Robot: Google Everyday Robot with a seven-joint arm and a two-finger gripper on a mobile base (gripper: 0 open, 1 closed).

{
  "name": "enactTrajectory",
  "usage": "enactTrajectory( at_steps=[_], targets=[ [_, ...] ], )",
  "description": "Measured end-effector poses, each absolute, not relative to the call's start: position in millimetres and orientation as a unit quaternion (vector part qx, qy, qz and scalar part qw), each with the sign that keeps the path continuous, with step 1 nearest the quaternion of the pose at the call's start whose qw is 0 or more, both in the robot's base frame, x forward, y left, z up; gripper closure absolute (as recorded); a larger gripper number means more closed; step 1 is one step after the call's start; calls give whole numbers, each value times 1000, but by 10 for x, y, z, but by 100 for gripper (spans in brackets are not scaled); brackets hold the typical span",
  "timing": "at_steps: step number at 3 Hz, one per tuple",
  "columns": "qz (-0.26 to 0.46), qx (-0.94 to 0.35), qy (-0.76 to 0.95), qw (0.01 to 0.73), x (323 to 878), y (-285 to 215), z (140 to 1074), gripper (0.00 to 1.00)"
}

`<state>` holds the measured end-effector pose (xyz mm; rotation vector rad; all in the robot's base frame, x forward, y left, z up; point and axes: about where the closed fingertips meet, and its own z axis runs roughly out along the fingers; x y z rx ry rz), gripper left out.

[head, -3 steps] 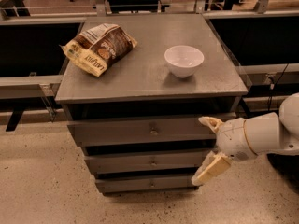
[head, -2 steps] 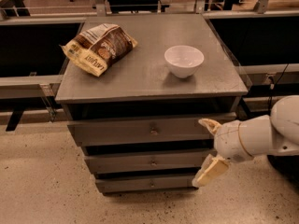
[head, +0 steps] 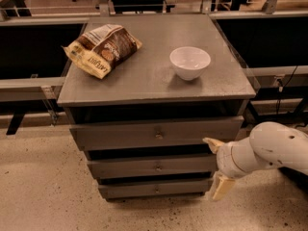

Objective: Open middle drawer

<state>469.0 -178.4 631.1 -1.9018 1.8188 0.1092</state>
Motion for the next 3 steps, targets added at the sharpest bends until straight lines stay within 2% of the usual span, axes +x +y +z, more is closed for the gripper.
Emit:
enactTrajectory(
  at_steps=[1, 3],
  targets=[
    [32, -706, 665, 242, 4689, -1857, 6260, 0],
    [79, -742, 622, 238, 4587, -1715, 5904, 0]
  ],
)
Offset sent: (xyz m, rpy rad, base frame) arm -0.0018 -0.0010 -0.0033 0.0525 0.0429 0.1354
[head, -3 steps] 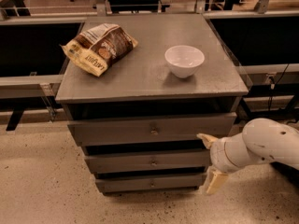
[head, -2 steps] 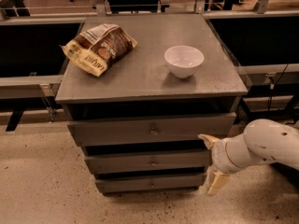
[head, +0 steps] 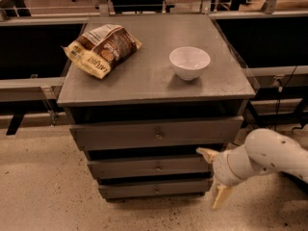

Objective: Open middle drawer

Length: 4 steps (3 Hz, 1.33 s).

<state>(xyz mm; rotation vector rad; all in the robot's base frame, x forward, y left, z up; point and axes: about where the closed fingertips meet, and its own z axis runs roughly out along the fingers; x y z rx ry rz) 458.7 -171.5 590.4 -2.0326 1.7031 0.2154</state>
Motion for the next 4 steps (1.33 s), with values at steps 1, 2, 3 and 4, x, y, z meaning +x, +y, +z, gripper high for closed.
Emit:
enactTrajectory(
  at_steps=[1, 2, 3, 4],
  targets=[
    [77, -754, 610, 233, 4518, -1655, 5559, 0],
    [65, -758, 606, 230, 4613, -1693, 5266, 0],
    [62, -756, 607, 237, 4795, -1774, 4986, 0],
    [52, -758, 603, 243, 5021, -1782, 4693, 0]
  ],
)
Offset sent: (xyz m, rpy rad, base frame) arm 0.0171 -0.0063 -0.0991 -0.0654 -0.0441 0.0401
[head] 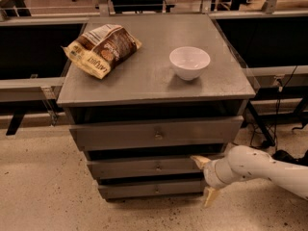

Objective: Open middle drawer

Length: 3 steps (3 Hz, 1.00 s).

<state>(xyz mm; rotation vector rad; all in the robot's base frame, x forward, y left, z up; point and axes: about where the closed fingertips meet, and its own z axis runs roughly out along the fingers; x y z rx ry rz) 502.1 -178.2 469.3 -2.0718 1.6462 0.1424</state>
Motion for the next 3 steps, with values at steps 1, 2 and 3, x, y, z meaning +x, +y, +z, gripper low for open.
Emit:
enactTrajectory(
  at_steps=[1, 2, 3],
  targets=[
    [42, -758, 598, 257, 5287, -1816, 4516, 0],
    [38, -754, 600, 264, 5536, -1847, 4448, 0],
    [42, -751, 606, 259, 5724, -1872, 4364, 6]
  ],
)
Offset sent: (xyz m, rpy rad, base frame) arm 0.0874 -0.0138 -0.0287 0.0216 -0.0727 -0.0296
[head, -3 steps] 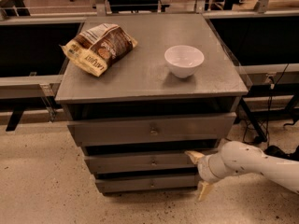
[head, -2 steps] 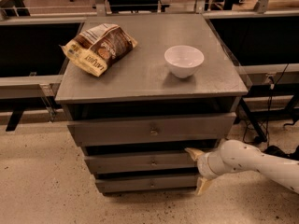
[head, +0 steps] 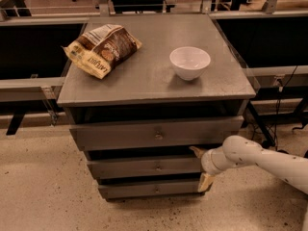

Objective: Open middle drawer

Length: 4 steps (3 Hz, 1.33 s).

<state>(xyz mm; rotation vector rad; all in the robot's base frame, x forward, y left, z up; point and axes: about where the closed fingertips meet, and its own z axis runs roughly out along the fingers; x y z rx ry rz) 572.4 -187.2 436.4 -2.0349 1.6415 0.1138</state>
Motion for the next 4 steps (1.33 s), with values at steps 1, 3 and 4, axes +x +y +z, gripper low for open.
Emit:
enactTrajectory(
  at_steps=[1, 3, 4],
  targets=[
    [47, -747, 616, 246, 5852, -1934, 4266, 11],
    [49, -751, 618, 226, 5866, -1987, 4327, 33],
    [57, -771, 602, 198, 5728, -1990, 4365, 43]
  ],
)
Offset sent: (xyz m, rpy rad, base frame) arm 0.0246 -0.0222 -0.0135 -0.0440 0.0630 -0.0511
